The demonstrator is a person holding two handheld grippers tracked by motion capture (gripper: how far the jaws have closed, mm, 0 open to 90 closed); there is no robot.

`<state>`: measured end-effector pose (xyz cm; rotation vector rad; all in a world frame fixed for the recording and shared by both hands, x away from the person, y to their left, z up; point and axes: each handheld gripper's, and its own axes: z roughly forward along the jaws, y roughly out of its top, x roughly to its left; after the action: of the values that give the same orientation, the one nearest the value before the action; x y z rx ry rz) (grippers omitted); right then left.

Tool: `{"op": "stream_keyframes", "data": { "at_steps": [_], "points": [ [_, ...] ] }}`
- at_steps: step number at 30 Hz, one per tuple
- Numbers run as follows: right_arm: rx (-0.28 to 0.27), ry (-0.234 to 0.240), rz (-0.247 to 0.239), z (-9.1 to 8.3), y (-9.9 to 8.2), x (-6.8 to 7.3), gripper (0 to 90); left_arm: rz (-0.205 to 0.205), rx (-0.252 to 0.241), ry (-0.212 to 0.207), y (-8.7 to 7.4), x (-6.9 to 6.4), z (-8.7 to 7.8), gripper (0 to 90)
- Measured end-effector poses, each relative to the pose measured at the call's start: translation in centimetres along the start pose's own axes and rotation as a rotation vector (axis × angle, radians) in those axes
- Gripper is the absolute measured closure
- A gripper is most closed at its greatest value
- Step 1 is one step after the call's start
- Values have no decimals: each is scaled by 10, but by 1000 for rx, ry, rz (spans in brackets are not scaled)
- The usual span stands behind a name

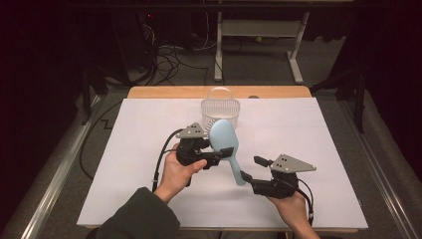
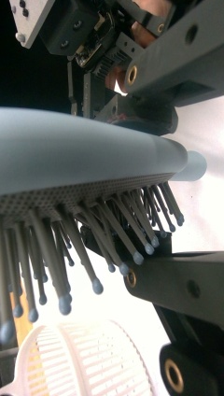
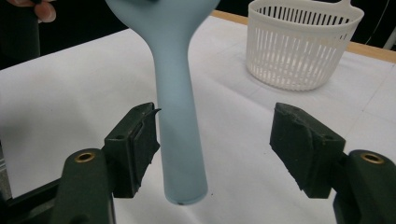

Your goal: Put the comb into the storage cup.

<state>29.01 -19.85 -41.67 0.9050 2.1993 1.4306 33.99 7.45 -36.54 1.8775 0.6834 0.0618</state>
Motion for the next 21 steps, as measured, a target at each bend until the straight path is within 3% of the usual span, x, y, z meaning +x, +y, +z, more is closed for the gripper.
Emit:
{"op": "stream_keyframes", "data": {
  "at_steps": [13,21],
  "points": [
    [-20,-25,17,-13,-5,-8,302,-6,-27,34,1,7,-16,529],
    [-44,-34,52,-28,-14,-20,286,-19,-40,43,1,11,-22,529]
  ]
}}
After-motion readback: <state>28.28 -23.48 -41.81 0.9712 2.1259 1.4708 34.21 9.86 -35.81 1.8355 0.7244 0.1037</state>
